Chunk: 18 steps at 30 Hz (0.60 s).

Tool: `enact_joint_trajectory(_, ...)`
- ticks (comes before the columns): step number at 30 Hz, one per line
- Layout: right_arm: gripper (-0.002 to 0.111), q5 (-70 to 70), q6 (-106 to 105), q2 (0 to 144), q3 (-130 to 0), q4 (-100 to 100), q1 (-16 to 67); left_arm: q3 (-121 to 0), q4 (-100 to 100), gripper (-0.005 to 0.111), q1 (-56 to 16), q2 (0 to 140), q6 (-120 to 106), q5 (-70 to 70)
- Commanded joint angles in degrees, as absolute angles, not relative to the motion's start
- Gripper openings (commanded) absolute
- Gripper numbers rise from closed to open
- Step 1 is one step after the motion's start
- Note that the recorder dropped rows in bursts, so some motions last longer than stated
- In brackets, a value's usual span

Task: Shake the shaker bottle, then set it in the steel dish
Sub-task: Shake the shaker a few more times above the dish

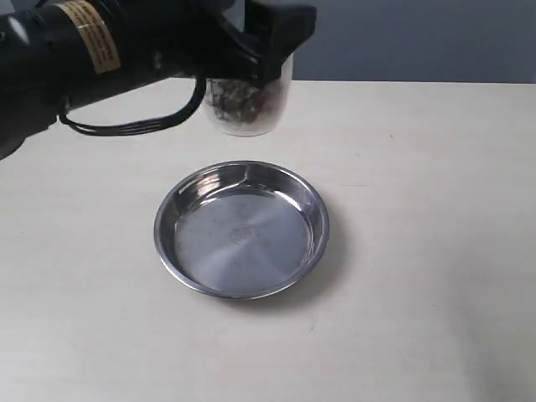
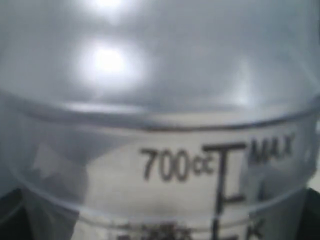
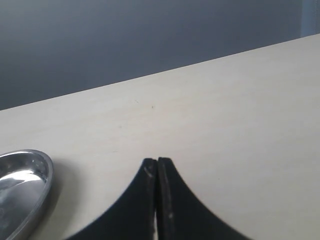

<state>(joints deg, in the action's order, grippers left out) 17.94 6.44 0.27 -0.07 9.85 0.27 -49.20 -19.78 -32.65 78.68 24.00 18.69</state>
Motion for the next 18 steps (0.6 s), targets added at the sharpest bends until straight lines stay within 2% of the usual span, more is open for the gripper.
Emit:
enact_joint_trajectory(1,-0.001,17.5,6.2,0.0,0.0,9.7,0.0,-42.8,-19.0,0.0,-33.8,89.3,25.7,17.8)
enact_joint_trajectory(6,-0.001,17.5,6.2,0.0,0.0,9.7,0.0,-48.7,-19.6,0.0,-33.3,76.6,24.1,18.9)
enact_joint_trajectory(12,-0.001,17.5,6.2,0.0,0.0,9.7,0.0,-40.9,-18.5,0.0,-34.2,87.3,26.9,18.8)
enact_joint_trajectory(15,-0.001,17.5,6.2,0.0,0.0,9.7,0.0,-49.8,-20.3,0.0,-33.1,76.7,25.6,21.3)
enact_joint_trajectory(18,-0.001,17.5,6.2,0.0,0.0,9.7,0.0,-51.2,-20.3,0.0,-33.5,75.4,24.7,14.5)
